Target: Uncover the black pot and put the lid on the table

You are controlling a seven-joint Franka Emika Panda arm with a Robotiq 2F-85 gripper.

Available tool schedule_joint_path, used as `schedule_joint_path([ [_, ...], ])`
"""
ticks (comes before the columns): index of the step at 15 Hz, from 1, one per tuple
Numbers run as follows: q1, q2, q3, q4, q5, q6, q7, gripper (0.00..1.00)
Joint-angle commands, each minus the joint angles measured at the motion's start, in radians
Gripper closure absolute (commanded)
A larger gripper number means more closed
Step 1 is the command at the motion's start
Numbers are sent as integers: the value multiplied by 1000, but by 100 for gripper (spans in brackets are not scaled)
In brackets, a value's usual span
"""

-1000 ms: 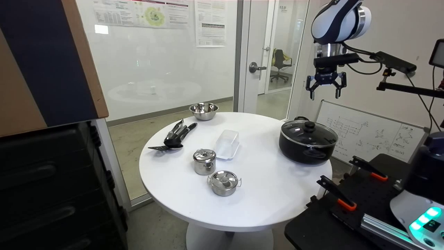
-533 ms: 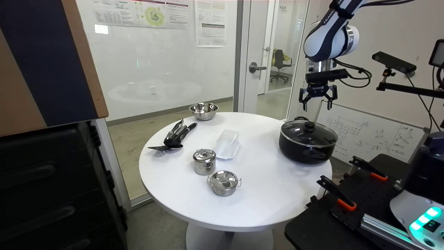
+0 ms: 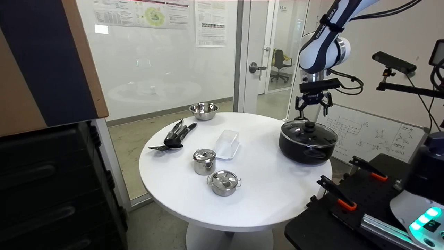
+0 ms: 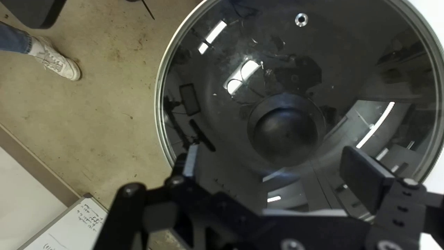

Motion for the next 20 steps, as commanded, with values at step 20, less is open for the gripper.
schedule_joint_path([
  [20,96,115,-80,55,-36,22,56,0],
])
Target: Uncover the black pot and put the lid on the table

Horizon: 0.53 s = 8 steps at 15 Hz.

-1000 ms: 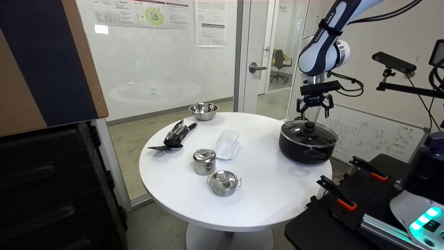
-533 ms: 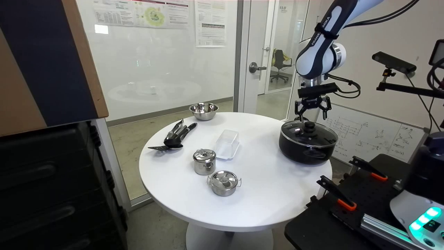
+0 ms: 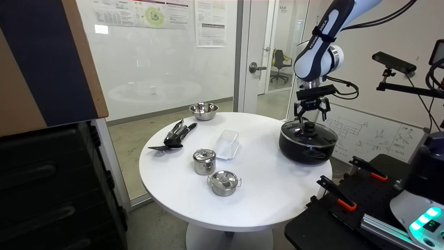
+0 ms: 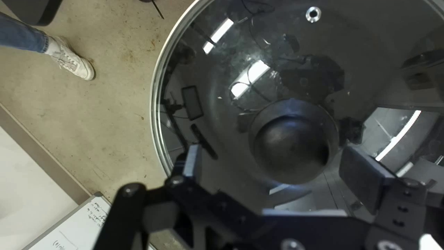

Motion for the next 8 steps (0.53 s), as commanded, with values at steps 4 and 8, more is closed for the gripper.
schedule_joint_path([
  [4,29,35,-20,17,-25,18,36,0],
  [8,37,45,-22,20,-24,16,44,26],
])
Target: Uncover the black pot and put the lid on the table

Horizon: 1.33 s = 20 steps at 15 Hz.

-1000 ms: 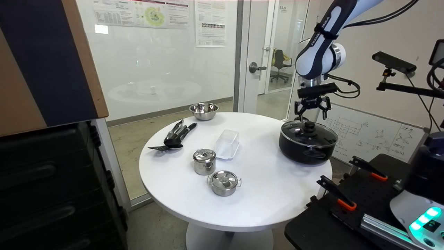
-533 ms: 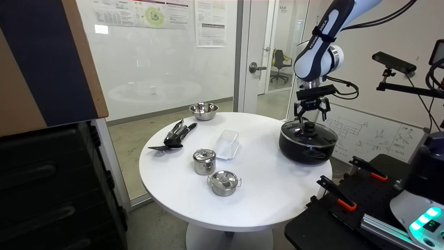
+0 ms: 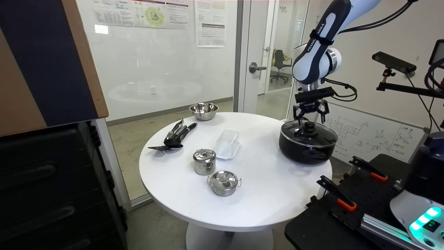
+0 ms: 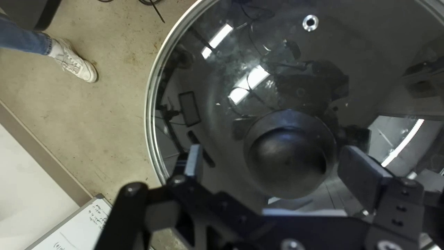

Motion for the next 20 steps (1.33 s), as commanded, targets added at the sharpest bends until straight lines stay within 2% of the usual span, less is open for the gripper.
schedule_joint_path([
  [1,24,23,-21,17,-23,14,32,33],
  [6,27,21,-22,25,-21,12,34,72],
  [7,26,17,-23,24,-19,14,34,76],
  [12,24,0,-19,18,-3,10,46,76],
  [20,-2,-207,27,-15,119,-84,-35,76],
])
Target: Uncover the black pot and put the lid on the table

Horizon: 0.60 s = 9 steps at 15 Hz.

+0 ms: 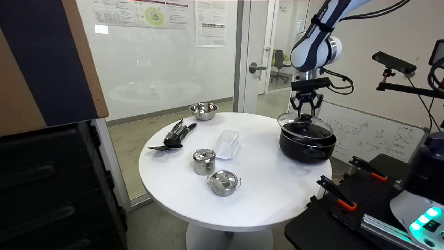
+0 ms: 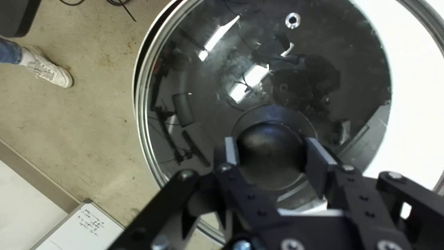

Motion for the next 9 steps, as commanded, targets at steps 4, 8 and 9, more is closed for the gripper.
schedule_joint_path([
  [4,1,-169,49,-37,-6,-100,-4,76],
  [8,20,-156,99,-41,-37,-126,25,76],
  [9,29,-149,112,-44,-45,-129,34,76],
])
